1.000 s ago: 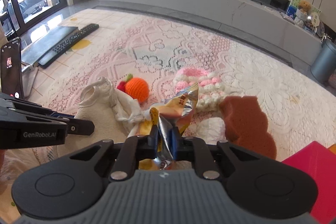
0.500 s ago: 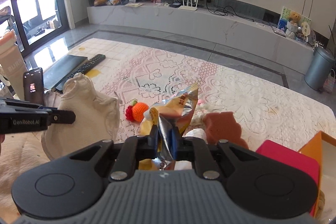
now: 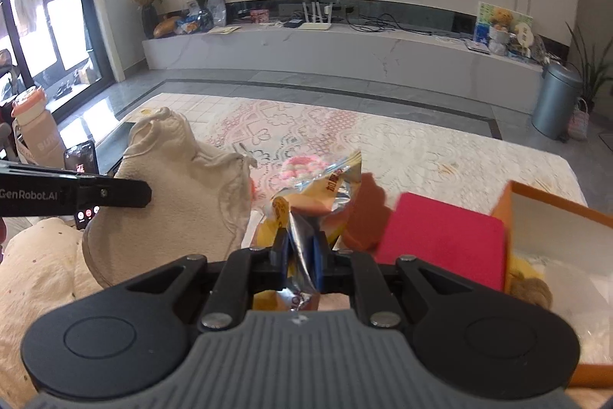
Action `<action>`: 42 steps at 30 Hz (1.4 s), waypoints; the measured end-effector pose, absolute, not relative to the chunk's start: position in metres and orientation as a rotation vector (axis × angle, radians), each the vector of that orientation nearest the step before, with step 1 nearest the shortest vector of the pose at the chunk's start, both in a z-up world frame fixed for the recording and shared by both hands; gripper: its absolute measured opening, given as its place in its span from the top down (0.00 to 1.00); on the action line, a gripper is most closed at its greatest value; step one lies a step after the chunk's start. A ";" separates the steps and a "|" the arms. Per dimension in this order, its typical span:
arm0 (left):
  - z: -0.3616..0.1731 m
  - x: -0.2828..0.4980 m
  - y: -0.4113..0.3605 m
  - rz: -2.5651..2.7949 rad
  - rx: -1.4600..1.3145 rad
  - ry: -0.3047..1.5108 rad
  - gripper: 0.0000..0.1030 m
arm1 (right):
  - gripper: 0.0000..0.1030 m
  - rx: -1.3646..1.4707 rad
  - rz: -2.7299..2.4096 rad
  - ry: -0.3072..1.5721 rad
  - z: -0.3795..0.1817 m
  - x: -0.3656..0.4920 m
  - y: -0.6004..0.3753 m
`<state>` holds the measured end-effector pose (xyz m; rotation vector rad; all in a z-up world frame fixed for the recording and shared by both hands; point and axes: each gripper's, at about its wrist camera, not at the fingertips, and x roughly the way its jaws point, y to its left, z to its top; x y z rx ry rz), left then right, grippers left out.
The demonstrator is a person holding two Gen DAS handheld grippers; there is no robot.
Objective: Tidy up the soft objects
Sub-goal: 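Carry the snack packet and cloth bag into the orange box and release both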
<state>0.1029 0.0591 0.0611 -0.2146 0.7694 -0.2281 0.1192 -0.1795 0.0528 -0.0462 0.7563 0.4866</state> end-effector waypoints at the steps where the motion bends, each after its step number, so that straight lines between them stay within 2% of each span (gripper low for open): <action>1: 0.063 0.103 0.052 -0.249 -0.213 0.765 0.89 | 0.90 -0.048 0.477 0.753 0.055 0.117 -0.188; 11: 0.074 0.139 -0.025 -0.455 -0.199 0.756 0.89 | 0.90 -0.128 0.283 0.706 0.089 0.115 -0.287; 18: 0.063 0.184 -0.104 -0.601 -0.187 0.797 0.89 | 0.90 -0.191 0.157 0.743 0.088 0.137 -0.352; 30: -0.011 0.261 -0.218 -0.650 -0.132 1.004 0.89 | 0.90 -0.223 0.055 0.949 0.030 0.220 -0.431; 42: -0.057 0.276 -0.268 -0.570 0.026 1.098 0.89 | 0.89 -0.299 0.093 1.094 -0.041 0.273 -0.469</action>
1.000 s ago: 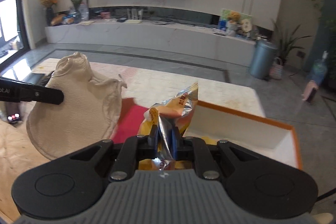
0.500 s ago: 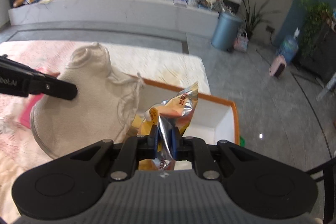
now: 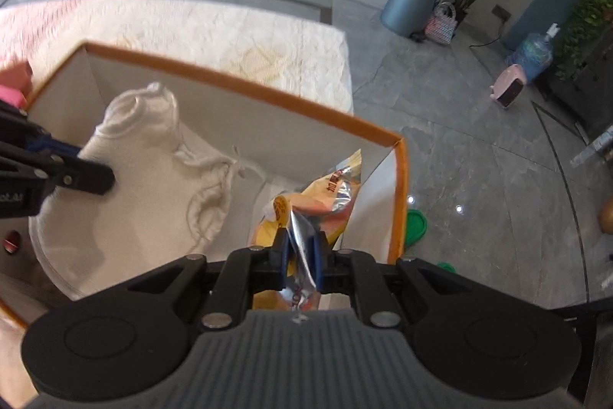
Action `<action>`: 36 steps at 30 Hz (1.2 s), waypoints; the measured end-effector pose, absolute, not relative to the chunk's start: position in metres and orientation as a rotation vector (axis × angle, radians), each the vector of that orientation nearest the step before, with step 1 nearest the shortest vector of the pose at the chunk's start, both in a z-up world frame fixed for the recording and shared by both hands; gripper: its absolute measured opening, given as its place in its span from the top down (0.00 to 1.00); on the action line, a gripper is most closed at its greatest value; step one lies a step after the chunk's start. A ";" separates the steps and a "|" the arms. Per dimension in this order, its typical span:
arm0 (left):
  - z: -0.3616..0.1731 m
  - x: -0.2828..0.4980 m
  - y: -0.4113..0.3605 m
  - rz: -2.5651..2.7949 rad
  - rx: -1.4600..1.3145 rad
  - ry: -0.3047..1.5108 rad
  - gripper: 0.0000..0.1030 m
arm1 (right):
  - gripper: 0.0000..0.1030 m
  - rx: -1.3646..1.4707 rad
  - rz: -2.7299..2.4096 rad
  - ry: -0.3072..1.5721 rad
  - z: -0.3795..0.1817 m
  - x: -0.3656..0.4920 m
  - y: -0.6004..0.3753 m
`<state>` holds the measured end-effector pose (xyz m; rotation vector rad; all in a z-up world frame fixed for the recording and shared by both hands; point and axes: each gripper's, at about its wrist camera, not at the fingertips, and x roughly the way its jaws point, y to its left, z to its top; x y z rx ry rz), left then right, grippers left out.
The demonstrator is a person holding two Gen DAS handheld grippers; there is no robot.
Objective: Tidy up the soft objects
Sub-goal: 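Carry the snack packet and cloth bag into the orange box and release both, then move both tools back toward the white tissue and brown sponge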
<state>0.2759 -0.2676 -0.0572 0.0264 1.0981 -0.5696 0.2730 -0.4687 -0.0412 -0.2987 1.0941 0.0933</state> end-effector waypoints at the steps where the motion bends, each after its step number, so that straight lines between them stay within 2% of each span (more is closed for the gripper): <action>1: -0.058 0.278 -0.271 -0.566 0.039 1.102 0.89 | 0.89 -0.312 0.103 1.101 -0.045 0.274 -0.469; 5: -0.063 0.275 -0.280 -0.556 0.095 1.109 0.84 | 0.89 -0.376 0.123 1.104 -0.055 0.278 -0.467; 12: -0.060 0.270 -0.282 -0.519 0.149 1.068 0.58 | 0.81 -0.495 0.107 1.113 -0.060 0.270 -0.458; 15: -0.055 0.269 -0.278 -0.521 0.144 1.065 0.53 | 0.76 -0.472 0.097 1.106 -0.056 0.267 -0.459; 17: -0.051 0.267 -0.277 -0.519 0.147 1.058 0.51 | 0.68 -0.475 0.092 1.095 -0.052 0.265 -0.457; 23: -0.032 0.256 -0.266 -0.536 0.113 1.026 0.48 | 0.58 -0.464 0.084 1.062 -0.035 0.259 -0.450; 36: 0.029 0.190 -0.182 -0.540 -0.010 0.853 0.49 | 0.52 -0.239 0.105 0.922 0.031 0.199 -0.404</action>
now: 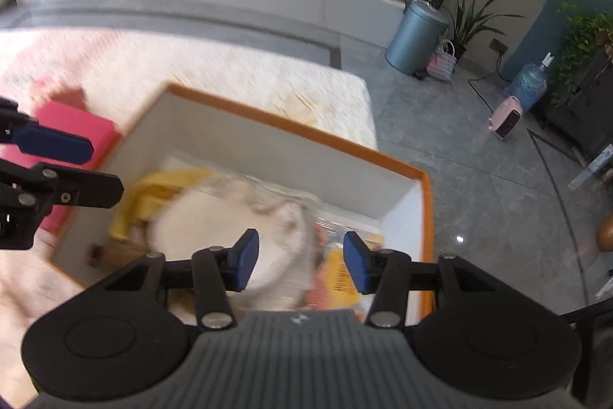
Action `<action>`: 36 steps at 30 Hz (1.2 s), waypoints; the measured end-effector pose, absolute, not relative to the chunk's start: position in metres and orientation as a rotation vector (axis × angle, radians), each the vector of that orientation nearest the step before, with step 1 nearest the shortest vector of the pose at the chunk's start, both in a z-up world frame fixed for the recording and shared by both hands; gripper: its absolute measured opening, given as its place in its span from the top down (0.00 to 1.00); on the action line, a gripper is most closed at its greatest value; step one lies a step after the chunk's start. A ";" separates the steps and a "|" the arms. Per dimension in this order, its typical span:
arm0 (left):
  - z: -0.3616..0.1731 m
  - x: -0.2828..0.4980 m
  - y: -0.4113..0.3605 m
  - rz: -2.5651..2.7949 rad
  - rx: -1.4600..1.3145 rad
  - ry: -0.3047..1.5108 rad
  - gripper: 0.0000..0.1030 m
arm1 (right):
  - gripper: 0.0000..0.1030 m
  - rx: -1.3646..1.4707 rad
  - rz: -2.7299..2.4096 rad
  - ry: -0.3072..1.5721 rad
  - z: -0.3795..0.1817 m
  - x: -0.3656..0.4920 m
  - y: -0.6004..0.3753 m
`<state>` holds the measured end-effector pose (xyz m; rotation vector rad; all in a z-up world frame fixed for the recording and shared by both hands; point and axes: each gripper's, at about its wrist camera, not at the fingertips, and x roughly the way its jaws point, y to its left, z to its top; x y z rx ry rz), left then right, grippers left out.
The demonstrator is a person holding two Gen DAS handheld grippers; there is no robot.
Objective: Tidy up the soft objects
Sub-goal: 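Move both tools back toward the white tissue and brown sponge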
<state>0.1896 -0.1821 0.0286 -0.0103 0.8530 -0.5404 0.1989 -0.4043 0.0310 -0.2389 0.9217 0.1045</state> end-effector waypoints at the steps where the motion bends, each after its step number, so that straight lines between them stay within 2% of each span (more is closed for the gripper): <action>1: 0.032 0.183 -0.174 -0.537 -0.014 0.838 0.48 | 0.53 -0.218 0.113 0.906 0.036 0.192 -0.398; 6: 0.043 0.154 -0.134 -0.468 -0.005 0.768 0.48 | 0.52 -0.096 0.160 0.841 0.054 0.157 -0.365; 16: 0.043 0.119 -0.036 -0.328 -0.101 0.761 0.48 | 0.53 0.089 0.271 0.757 0.056 0.109 -0.278; 26: 0.017 0.100 0.056 -0.172 -0.198 0.791 0.48 | 0.54 0.089 0.356 0.788 0.029 0.104 -0.190; 28: 0.009 0.101 0.065 -0.162 -0.208 0.809 0.47 | 0.54 0.065 0.369 0.801 0.023 0.105 -0.175; 31: -0.003 0.103 0.075 -0.164 -0.210 0.829 0.43 | 0.61 0.026 0.389 0.818 0.014 0.111 -0.161; 36: -0.018 0.118 0.076 -0.203 -0.195 0.859 0.39 | 0.63 -0.034 0.406 0.836 0.004 0.128 -0.146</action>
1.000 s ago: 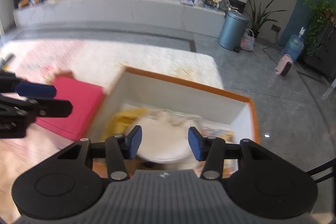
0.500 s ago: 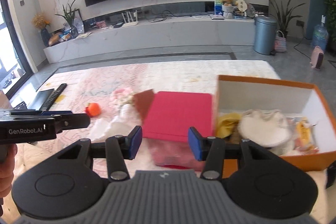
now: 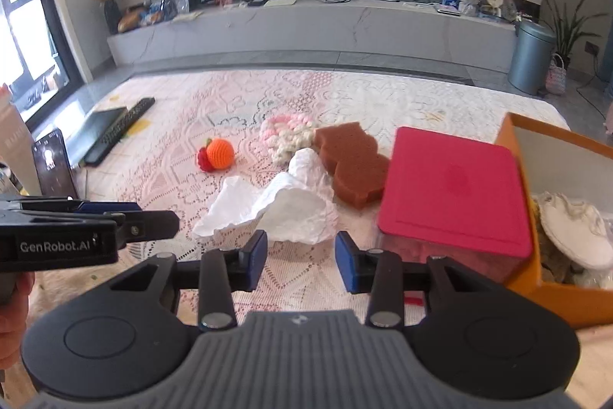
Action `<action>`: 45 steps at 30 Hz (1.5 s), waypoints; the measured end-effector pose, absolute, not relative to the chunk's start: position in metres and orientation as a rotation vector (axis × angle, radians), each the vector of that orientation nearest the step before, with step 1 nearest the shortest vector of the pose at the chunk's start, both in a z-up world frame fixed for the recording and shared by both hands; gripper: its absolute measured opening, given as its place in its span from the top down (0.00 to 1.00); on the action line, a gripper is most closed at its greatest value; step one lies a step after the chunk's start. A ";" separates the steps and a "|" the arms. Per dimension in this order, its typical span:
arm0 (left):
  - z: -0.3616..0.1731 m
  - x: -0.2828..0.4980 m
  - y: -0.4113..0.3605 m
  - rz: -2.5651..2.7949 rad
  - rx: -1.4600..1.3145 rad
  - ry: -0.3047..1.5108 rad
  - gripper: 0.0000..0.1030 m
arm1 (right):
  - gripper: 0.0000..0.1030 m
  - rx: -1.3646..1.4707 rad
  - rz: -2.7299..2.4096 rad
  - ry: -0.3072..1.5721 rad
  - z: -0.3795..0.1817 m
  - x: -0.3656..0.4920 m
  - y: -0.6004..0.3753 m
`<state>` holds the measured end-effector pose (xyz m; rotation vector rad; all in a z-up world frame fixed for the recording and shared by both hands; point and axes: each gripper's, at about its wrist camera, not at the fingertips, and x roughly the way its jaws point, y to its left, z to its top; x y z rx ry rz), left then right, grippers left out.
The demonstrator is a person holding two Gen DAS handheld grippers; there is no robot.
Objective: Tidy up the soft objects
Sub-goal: 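Move both tools back toward the white tissue and brown sponge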
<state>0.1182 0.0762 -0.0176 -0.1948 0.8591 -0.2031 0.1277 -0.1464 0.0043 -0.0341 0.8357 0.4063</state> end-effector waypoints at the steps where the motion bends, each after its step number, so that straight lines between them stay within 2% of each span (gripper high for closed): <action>1: -0.019 0.123 0.075 -0.210 -0.196 0.864 0.36 | 0.63 -0.051 0.411 0.832 0.003 0.132 -0.143; 4: -0.023 0.139 0.073 -0.229 -0.191 0.873 0.33 | 0.73 -0.094 0.419 0.828 0.002 0.146 -0.137; 8: -0.034 0.161 0.063 -0.243 -0.152 0.893 0.28 | 0.73 -0.112 0.414 0.822 0.002 0.167 -0.136; 19: -0.075 0.215 0.036 -0.270 -0.169 0.990 0.27 | 0.74 -0.108 0.398 0.828 -0.008 0.203 -0.146; 20: -0.079 0.218 0.033 -0.256 -0.146 0.996 0.29 | 0.74 -0.107 0.401 0.828 -0.008 0.204 -0.146; 21: -0.083 0.220 0.032 -0.239 -0.133 1.000 0.38 | 0.74 -0.110 0.408 0.830 -0.009 0.205 -0.146; 22: -0.086 0.224 0.033 -0.228 -0.137 1.008 0.59 | 0.74 -0.112 0.412 0.833 -0.011 0.206 -0.145; 23: -0.089 0.226 0.035 -0.231 -0.159 1.022 0.70 | 0.74 -0.114 0.415 0.835 -0.012 0.207 -0.144; 25: -0.091 0.227 0.043 -0.235 -0.210 1.026 0.89 | 0.74 -0.113 0.421 0.838 -0.014 0.207 -0.144; 26: -0.088 0.224 0.046 -0.226 -0.210 1.020 0.91 | 0.74 -0.113 0.421 0.840 -0.015 0.208 -0.143; 28: -0.078 0.217 0.055 -0.214 -0.230 0.998 0.95 | 0.74 -0.113 0.424 0.844 -0.016 0.209 -0.143; 39: 0.008 0.162 0.123 -0.091 -0.223 0.818 0.95 | 0.74 -0.109 0.502 0.842 -0.013 0.197 -0.123; 42: 0.011 0.160 0.133 -0.098 -0.252 0.830 0.95 | 0.74 -0.103 0.533 0.851 -0.015 0.192 -0.113; 45: -0.010 0.171 0.126 -0.160 -0.320 0.885 0.95 | 0.74 -0.117 0.546 0.857 -0.017 0.188 -0.106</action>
